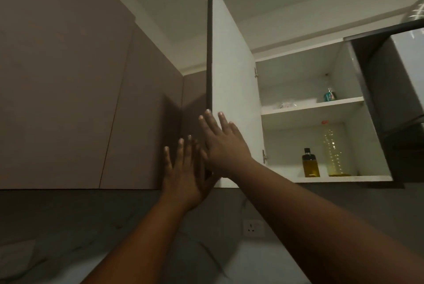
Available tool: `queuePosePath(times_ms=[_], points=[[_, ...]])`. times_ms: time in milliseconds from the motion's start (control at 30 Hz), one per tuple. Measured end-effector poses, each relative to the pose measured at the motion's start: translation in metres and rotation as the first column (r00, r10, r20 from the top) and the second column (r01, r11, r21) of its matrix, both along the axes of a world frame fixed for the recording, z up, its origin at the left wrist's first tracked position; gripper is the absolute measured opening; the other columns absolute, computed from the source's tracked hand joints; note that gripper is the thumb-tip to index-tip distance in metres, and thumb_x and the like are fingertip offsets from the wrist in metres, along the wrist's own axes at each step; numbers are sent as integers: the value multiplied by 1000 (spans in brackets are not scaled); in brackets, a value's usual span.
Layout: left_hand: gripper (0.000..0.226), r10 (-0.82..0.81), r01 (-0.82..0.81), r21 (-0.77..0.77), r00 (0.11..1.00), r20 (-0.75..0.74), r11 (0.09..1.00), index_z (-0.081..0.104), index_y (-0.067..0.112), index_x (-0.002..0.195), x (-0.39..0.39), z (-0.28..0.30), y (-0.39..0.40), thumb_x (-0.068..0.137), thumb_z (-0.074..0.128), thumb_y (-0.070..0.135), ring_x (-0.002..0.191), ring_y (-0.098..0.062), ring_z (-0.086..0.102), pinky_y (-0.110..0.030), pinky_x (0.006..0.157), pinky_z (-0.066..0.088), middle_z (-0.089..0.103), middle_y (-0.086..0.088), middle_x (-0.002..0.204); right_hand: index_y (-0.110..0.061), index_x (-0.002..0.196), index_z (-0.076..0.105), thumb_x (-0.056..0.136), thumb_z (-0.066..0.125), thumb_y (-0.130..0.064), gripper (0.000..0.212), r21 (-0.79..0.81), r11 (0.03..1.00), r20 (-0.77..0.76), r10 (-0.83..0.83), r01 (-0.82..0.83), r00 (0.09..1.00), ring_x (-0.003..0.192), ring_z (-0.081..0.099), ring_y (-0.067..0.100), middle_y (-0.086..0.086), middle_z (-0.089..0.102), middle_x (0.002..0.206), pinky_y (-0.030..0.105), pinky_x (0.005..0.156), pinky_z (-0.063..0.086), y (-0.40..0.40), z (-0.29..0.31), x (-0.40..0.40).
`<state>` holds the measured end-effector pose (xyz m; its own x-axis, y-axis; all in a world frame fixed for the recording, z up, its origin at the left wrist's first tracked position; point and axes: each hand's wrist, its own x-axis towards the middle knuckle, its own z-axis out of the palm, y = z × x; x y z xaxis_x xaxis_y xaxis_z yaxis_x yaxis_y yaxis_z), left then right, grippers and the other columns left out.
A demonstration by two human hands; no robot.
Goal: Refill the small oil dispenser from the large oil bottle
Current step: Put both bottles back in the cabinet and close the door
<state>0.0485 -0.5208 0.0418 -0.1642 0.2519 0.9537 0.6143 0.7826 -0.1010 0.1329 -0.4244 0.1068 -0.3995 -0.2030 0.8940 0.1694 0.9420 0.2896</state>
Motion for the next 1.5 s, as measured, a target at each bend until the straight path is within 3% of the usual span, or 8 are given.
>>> queuePosePath(times_ms=[133, 367, 567, 733, 867, 1133, 1267, 1500], points=[[114, -180, 181, -62, 983, 27, 981, -5, 20, 155, -12, -10, 13, 65, -19, 89, 149, -24, -16, -51, 117, -17, -9, -6, 164, -21, 150, -4, 97, 20, -50, 65, -1, 992, 33, -129, 129, 991, 143, -22, 22, 0, -14, 158, 41, 110, -17, -2, -2, -19], [99, -451, 460, 26, 880, -148, 888, 23, 4, 151, -18, -13, 49, 86, 21, 79, 149, -28, 17, -44, 120, -4, 26, -17, 158, -20, 150, -1, 96, 18, -49, 64, 81, 960, -6, -269, 269, 963, 145, -16, 24, 1, -8, 159, 44, 115, -9, 15, -4, 7], [93, -667, 677, -13, 721, -188, 736, 23, 9, 153, 22, -11, 103, 86, 34, 73, 151, -23, 9, -44, 122, 0, 18, -10, 162, -14, 150, 9, 90, 11, -47, 69, 75, 927, -99, -360, 368, 928, 147, -5, 23, 6, 3, 159, 42, 118, -4, 50, -8, 56], [83, -799, 793, -140, 557, -227, 593, 31, 14, 149, 66, -7, 167, 88, 39, 69, 150, -17, 11, -35, 122, -3, 26, -4, 159, -15, 150, 12, 94, 24, -44, 65, 55, 892, -143, -437, 448, 888, 147, -6, 21, 7, 5, 159, 39, 118, -5, 102, -9, 112], [88, -840, 832, -155, 498, -216, 533, 22, 11, 153, 95, -9, 233, 88, 42, 67, 151, -19, 8, -49, 121, 12, 18, -7, 162, -18, 150, 10, 94, 22, -46, 63, 6, 872, -147, -483, 489, 863, 146, -8, 19, 4, 2, 159, 36, 117, -6, 160, -13, 149], [99, -783, 723, -310, 599, -167, 618, 11, 14, 156, 109, -4, 363, 83, 30, 79, 152, -22, 3, -42, 121, -1, 7, -4, 163, -24, 150, 0, 96, 25, -50, 65, -62, 763, -136, -645, 644, 752, 145, -14, 20, 7, -5, 159, 36, 113, -12, 298, -19, 194], [96, -675, 633, -254, 724, -142, 732, 3, 19, 155, 79, 10, 402, 83, 12, 81, 150, -20, -6, -41, 122, -3, -6, 0, 162, -24, 149, -7, 94, 27, -49, 70, -115, 728, -100, -685, 675, 722, 144, -19, 26, 11, -13, 158, 44, 115, -13, 358, -17, 181], [96, -458, 458, -102, 889, 22, 883, -9, 20, 154, -14, 28, 428, 78, -2, 78, 149, -19, -16, -41, 121, -6, -17, -1, 162, -18, 150, -1, 95, 26, -48, 68, -81, 833, 10, -548, 547, 837, 145, -15, 25, 9, -9, 159, 45, 119, -6, 411, -29, 83]])
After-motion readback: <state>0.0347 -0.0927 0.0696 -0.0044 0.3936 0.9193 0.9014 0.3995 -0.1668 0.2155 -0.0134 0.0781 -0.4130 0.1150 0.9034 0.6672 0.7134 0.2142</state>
